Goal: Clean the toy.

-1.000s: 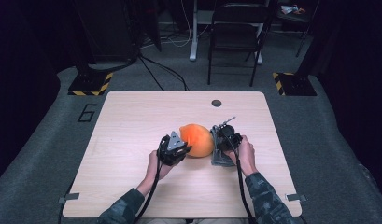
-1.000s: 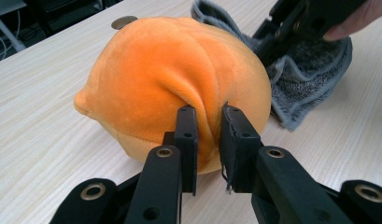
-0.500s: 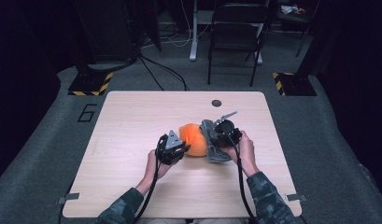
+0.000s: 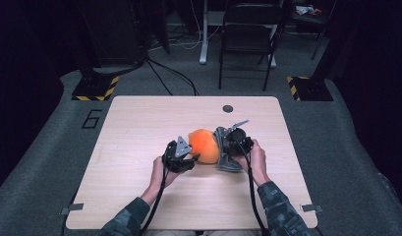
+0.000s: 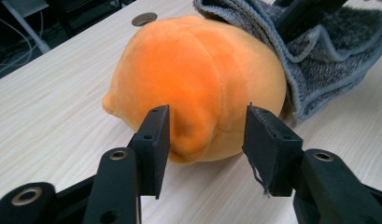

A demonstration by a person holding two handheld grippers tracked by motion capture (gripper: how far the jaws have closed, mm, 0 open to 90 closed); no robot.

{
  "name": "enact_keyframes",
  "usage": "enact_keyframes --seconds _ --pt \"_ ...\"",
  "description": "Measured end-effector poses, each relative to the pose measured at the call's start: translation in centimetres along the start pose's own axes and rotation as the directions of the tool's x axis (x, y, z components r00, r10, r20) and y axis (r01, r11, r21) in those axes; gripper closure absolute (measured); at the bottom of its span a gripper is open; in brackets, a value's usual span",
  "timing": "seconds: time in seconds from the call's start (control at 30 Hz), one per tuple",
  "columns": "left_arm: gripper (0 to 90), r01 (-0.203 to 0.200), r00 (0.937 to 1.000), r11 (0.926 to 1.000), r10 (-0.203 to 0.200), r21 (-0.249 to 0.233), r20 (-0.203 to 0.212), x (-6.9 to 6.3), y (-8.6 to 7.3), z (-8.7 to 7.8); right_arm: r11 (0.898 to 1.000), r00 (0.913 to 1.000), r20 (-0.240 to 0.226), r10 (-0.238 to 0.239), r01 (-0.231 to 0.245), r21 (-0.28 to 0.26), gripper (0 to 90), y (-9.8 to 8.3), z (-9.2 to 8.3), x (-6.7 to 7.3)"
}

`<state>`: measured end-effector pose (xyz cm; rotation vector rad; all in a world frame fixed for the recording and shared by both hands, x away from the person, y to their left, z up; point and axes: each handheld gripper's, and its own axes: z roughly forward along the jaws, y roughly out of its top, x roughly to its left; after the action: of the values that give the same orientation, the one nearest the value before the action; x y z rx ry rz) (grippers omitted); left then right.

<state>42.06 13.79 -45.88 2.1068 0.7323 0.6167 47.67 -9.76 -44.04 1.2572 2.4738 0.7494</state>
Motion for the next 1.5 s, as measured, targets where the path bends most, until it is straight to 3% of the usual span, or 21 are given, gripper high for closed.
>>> enact_keyframes --seconds 0.1,0.13,0.23,0.4,0.5,0.67,0.8,1.0,1.13,1.4,1.5 --pt "49.1 -0.013 0.9997 0.9997 0.013 0.020 -0.020 -0.1 0.0 0.1 1.000 0.9997 0.012 0.020 -0.020 -0.010 73.0 0.0 0.2 0.0" --pt "48.9 -0.012 0.9998 0.9997 0.012 0.021 -0.017 -0.1 0.0 0.1 1.000 0.9999 0.012 0.000 0.000 -0.009 72.9 0.0 0.2 -0.1" --pt "50.6 -0.014 0.9997 0.9998 0.015 0.016 -0.017 -0.2 -0.2 0.3 1.000 1.0000 0.010 0.001 -0.001 -0.007 73.0 0.0 0.3 -0.1" --pt "73.0 -0.040 0.9991 0.9992 0.040 0.007 -0.015 -0.4 -0.7 1.0 1.000 1.0000 0.006 -0.003 0.003 -0.002 72.9 -0.1 0.3 -0.1" --pt "79.3 -0.045 0.9988 0.9989 0.045 -0.012 -0.019 -0.5 -0.6 0.8 1.000 1.0000 0.010 0.001 -0.001 -0.006 73.0 0.0 0.1 -0.1" --pt "81.8 -0.046 0.9990 0.9983 0.045 -0.038 -0.006 -0.5 -0.3 0.3 1.000 0.9998 0.011 -0.015 0.015 -0.020 73.0 0.4 -1.0 -0.1" --pt "82.8 -0.044 0.9989 0.9975 0.044 -0.055 0.013 -0.7 0.0 -0.1 0.998 0.9998 -0.007 -0.020 0.019 -0.062 72.9 0.8 -2.4 0.5" --pt "83.0 -0.069 0.9971 0.9950 0.071 -0.072 0.028 -1.5 0.4 -0.4 0.990 0.9954 -0.051 -0.081 0.074 -0.123 72.9 1.7 -4.1 2.7" --pt "83.0 -0.072 0.9966 0.9957 0.074 -0.059 0.037 -1.5 0.3 -0.3 0.987 0.9921 -0.050 -0.115 0.109 -0.119 73.0 1.7 -3.6 3.8" --pt "82.8 -0.056 0.9971 0.9968 0.059 -0.057 0.049 -1.3 0.1 0.0 0.992 0.9956 -0.014 -0.092 0.091 -0.085 73.0 1.2 -2.5 2.3" --pt "82.7 -0.047 0.9975 0.9973 0.050 -0.057 0.051 -1.2 0.1 0.0 0.996 0.9982 -0.007 -0.060 0.060 -0.068 73.0 0.9 -1.9 1.6"
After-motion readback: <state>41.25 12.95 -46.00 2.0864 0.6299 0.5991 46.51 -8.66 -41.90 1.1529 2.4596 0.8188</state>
